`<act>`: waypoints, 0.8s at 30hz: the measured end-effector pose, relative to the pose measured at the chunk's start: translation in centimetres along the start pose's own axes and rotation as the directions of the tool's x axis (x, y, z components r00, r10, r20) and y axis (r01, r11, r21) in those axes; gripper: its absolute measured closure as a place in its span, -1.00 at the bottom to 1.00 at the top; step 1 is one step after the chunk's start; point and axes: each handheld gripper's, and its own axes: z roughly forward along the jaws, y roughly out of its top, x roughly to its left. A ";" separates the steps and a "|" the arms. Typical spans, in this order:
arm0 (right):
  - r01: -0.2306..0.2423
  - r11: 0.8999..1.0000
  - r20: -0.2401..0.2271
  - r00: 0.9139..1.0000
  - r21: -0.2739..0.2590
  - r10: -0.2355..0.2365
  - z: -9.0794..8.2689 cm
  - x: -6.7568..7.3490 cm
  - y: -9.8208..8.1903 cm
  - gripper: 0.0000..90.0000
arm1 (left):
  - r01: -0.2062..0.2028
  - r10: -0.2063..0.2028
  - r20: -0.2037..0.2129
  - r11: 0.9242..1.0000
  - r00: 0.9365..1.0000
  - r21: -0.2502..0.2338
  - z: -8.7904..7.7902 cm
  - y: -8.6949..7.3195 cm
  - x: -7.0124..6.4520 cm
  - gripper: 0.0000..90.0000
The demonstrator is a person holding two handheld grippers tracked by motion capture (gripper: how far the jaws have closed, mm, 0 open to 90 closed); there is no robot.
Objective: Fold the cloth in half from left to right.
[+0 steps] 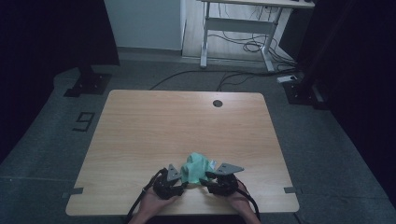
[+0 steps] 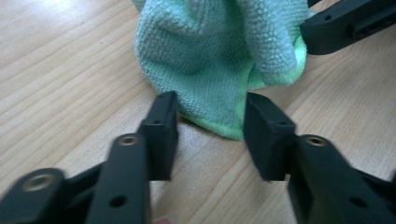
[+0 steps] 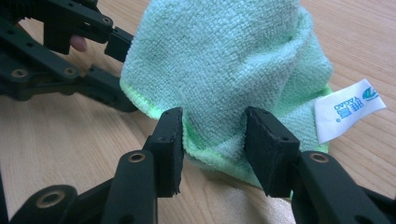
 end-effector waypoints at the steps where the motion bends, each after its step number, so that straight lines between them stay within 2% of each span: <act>1: -0.001 1.000 -0.003 1.000 0.000 0.001 0.0 0.0 0.0 0.26 | -0.005 0.005 0.000 1.000 1.000 -0.003 0.0 0.0 0.0 0.34; 7: -0.001 1.000 -0.016 1.000 -0.010 0.001 -0.5 -0.1 0.1 0.20 | -0.019 0.019 0.012 1.000 1.000 -0.011 0.1 0.0 0.0 0.77; 9: -0.004 1.000 -0.009 1.000 -0.020 0.003 -1.0 -0.4 0.2 0.14 | -0.015 0.015 0.018 1.000 1.000 -0.011 0.1 0.0 0.2 0.85; 16: -0.020 0.999 0.010 1.000 -0.049 0.021 -2.9 -2.0 0.1 0.02 | -0.001 0.002 0.036 1.000 0.999 -0.012 0.0 -0.1 0.5 0.93; 20: -0.005 0.999 0.006 1.000 -0.049 0.005 -3.2 -2.2 0.1 -0.01 | 0.006 -0.005 0.042 1.000 0.999 -0.013 0.0 -0.1 0.6 0.93; 24: 0.033 0.999 -0.031 0.999 -0.031 -0.033 -2.9 -1.8 -0.1 -0.07 | 0.009 -0.008 0.046 1.000 0.999 -0.013 -0.1 -0.2 0.6 0.94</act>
